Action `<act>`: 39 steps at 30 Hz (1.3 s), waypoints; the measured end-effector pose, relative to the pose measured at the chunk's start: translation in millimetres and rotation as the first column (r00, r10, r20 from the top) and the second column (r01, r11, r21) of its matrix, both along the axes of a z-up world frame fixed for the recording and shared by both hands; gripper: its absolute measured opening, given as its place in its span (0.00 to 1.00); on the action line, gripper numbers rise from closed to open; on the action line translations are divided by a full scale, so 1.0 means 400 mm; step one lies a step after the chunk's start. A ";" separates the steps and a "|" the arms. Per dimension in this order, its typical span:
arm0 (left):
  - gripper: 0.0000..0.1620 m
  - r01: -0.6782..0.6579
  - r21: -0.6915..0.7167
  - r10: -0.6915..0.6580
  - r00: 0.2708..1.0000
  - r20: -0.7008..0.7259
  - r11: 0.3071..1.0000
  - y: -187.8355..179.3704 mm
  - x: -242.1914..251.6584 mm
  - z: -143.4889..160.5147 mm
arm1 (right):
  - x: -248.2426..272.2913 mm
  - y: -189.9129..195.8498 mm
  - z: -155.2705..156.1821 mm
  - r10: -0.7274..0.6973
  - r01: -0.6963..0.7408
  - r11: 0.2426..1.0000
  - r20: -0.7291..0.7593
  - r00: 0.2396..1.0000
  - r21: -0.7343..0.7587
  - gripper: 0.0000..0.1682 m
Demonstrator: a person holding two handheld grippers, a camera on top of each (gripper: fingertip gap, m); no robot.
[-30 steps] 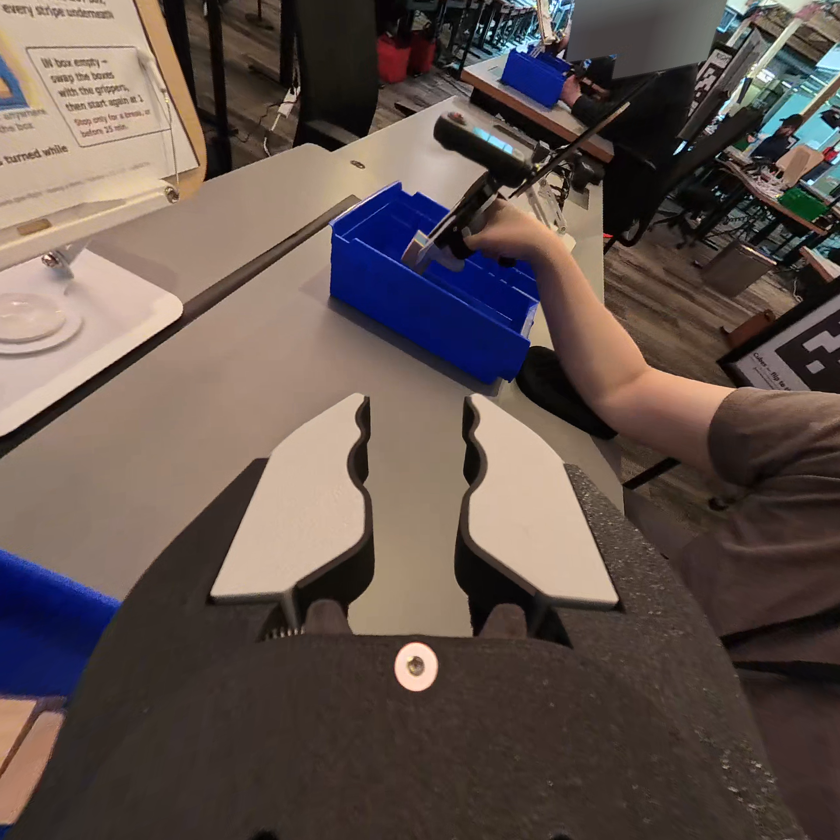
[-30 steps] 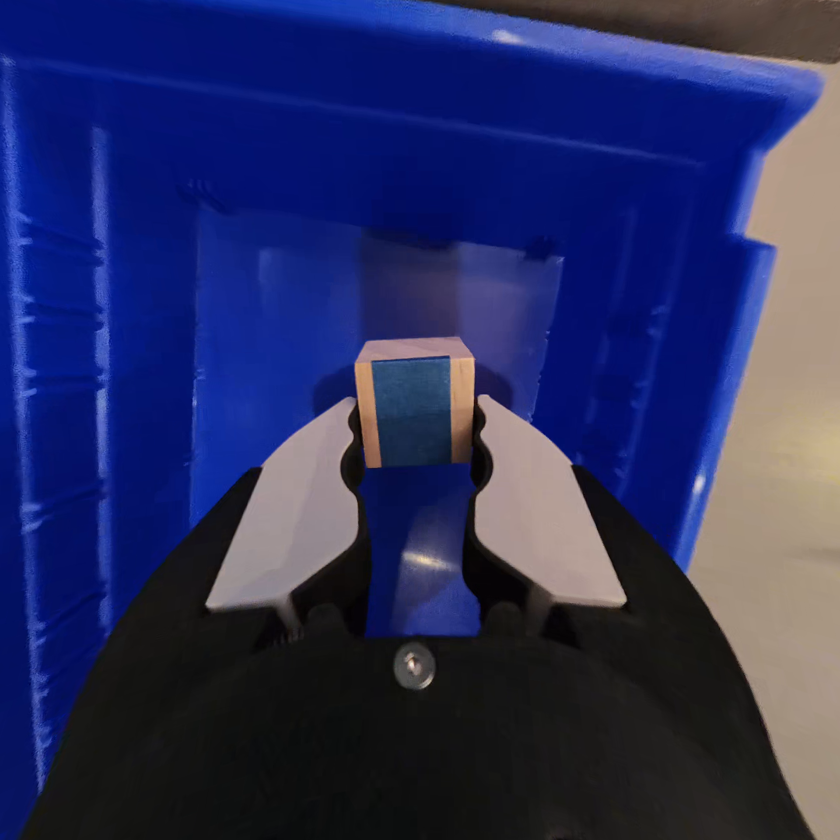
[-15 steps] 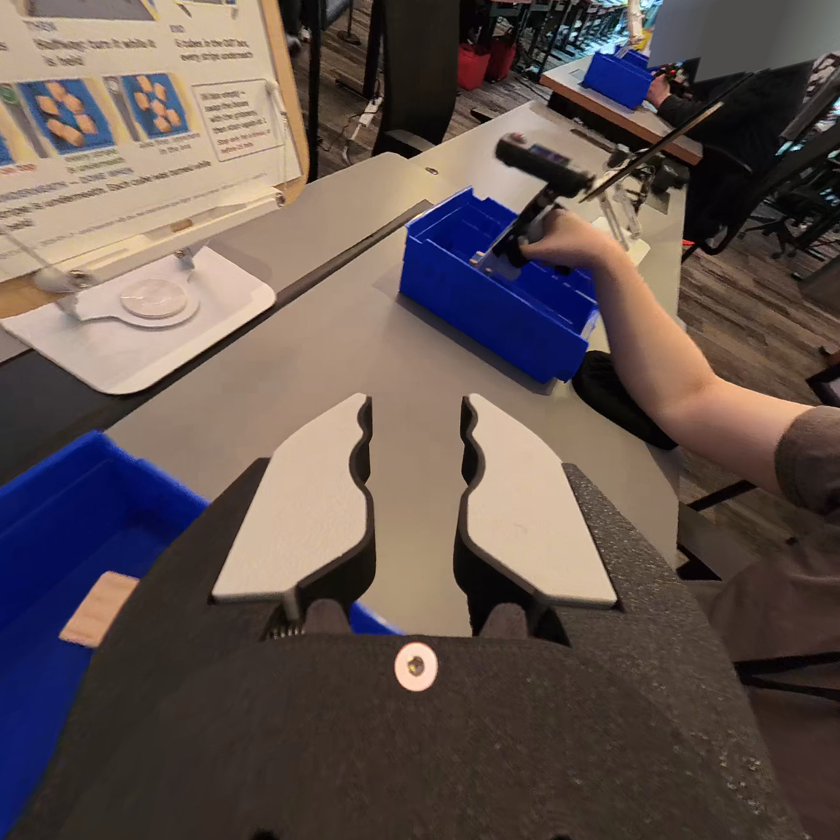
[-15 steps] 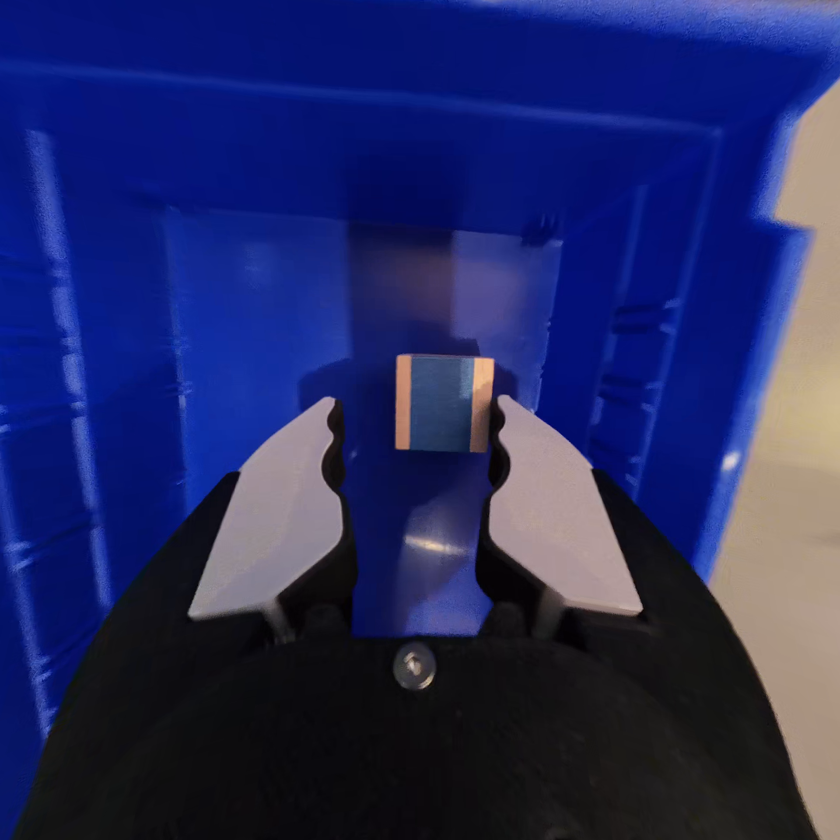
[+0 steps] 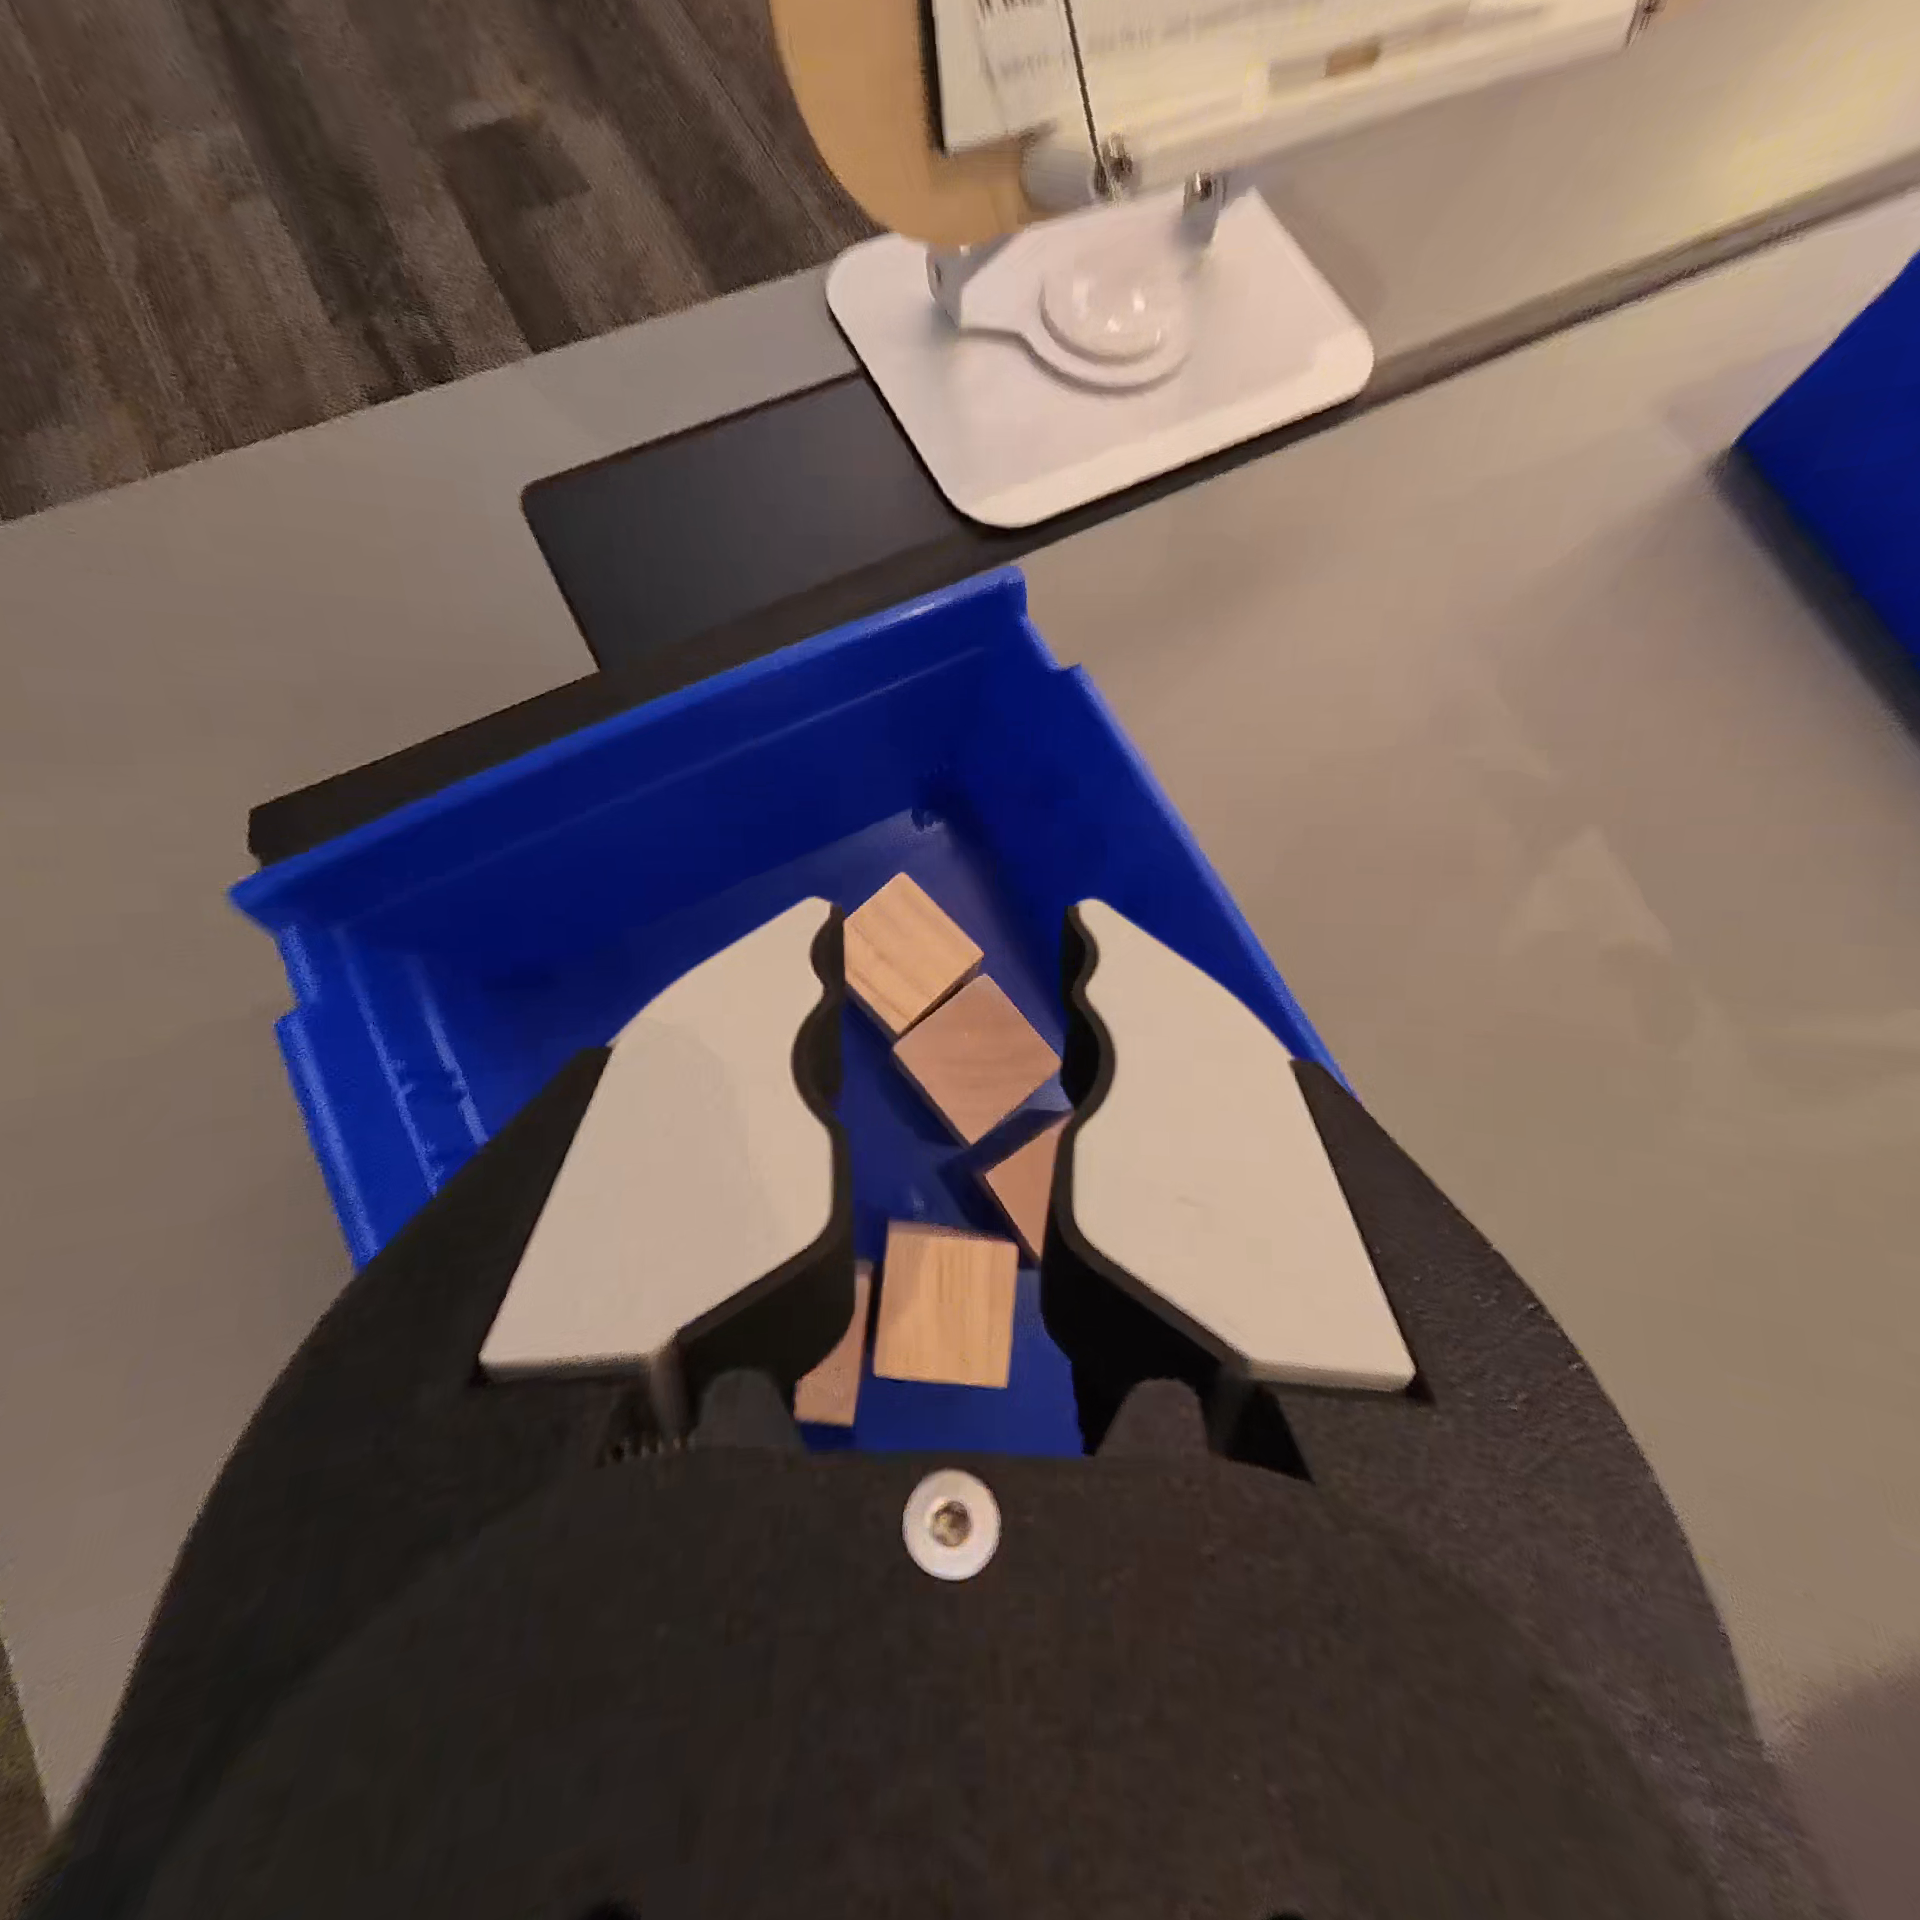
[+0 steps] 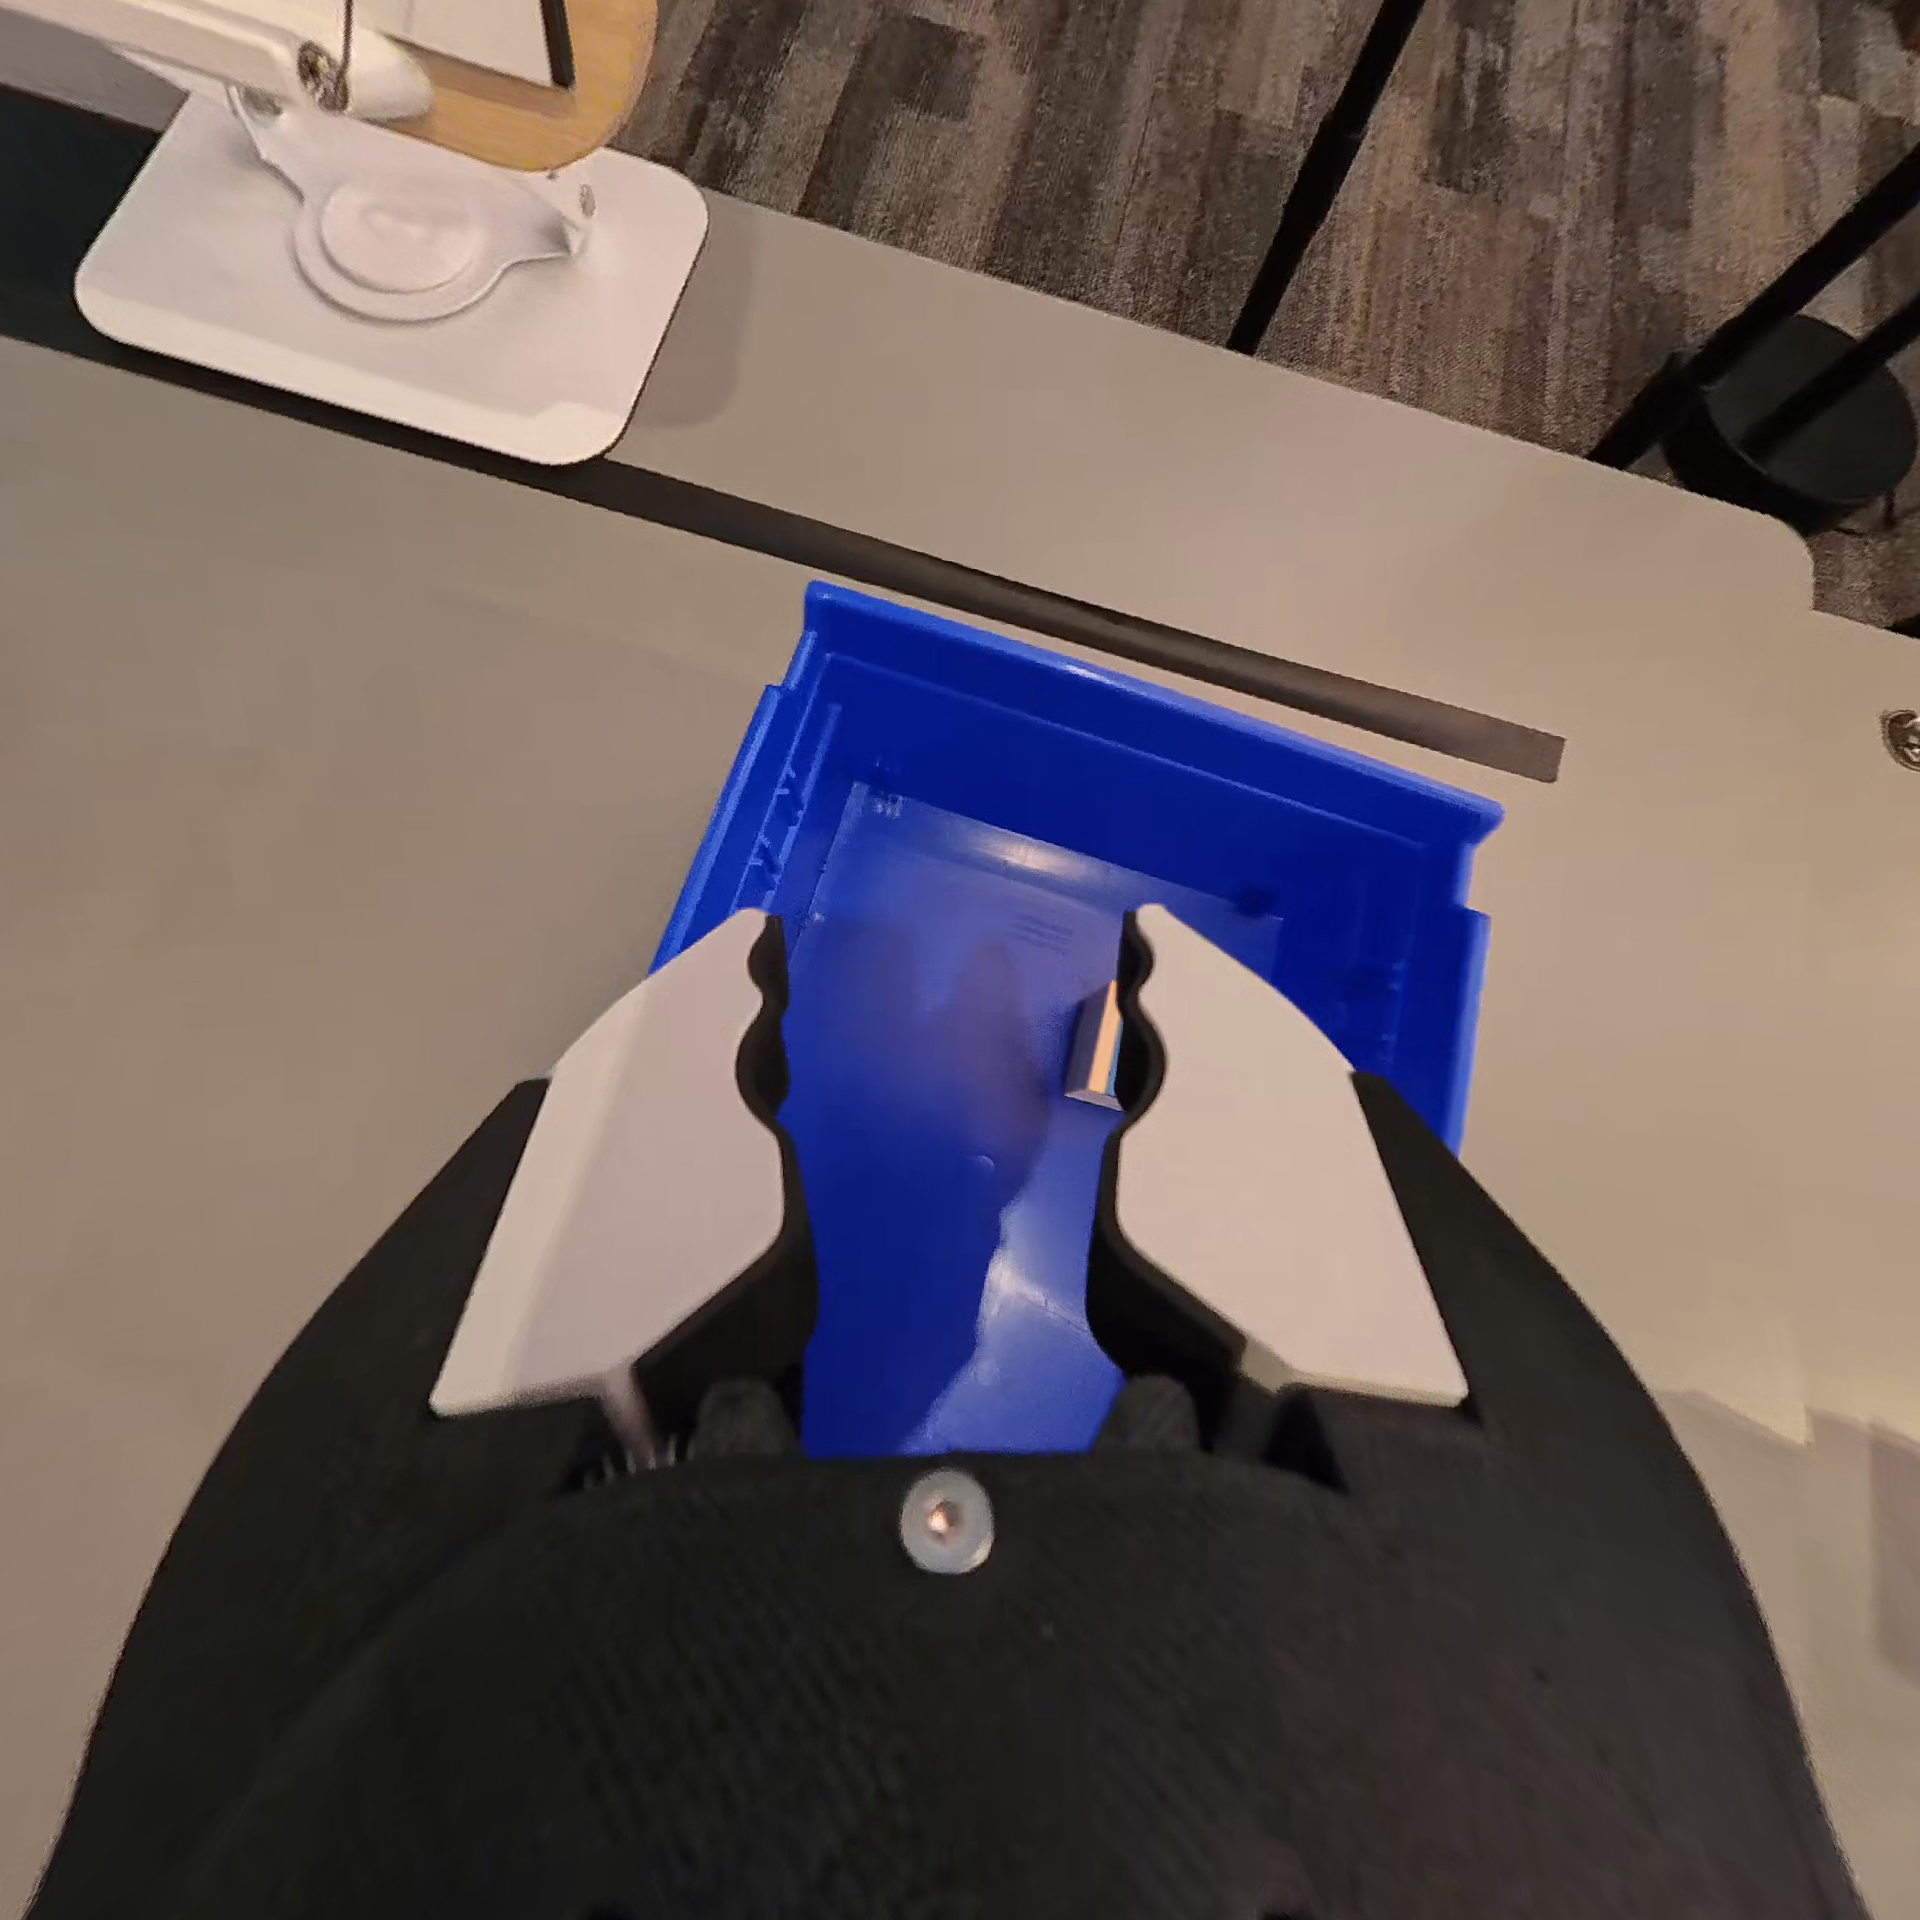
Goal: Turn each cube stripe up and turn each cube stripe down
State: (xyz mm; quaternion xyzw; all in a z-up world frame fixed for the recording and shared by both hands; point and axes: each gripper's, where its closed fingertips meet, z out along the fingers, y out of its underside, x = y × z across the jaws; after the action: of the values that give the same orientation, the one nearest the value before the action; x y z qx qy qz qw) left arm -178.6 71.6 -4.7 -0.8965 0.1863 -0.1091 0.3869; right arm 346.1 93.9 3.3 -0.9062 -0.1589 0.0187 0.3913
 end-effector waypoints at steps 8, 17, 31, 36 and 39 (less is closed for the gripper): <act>0.30 -0.130 -0.267 0.114 0.991 -0.072 0.955 0.074 0.007 -0.221 | -0.021 0.005 -0.042 0.028 -0.025 0.998 0.042 0.999 -0.054 0.38; 0.46 -0.337 -0.304 0.221 0.907 -0.359 0.891 0.075 -0.038 -0.308 | -0.042 0.005 -0.070 0.064 -0.055 0.994 0.092 0.994 -0.096 0.38; 0.30 -0.322 -0.466 0.248 0.945 -0.215 0.824 0.057 -0.043 -0.348 | -0.081 -0.002 -0.092 0.115 -0.098 0.987 0.134 0.984 -0.127 0.37; 0.29 -0.287 -0.473 0.202 0.954 -0.223 0.833 0.055 -0.044 -0.349 | -0.088 -0.003 -0.101 0.127 -0.107 0.984 0.146 0.981 -0.139 0.37; 0.29 -0.269 -0.470 0.193 0.960 -0.203 0.841 0.055 -0.054 -0.339 | -0.092 -0.003 -0.102 0.134 -0.112 0.984 0.157 0.978 -0.138 0.37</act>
State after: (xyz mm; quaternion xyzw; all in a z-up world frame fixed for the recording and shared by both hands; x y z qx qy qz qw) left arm -200.0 93.6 -140.3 -0.9867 0.0708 -0.0389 0.1408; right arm 309.3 92.8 -37.7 -0.9164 -0.2454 -0.0224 0.3155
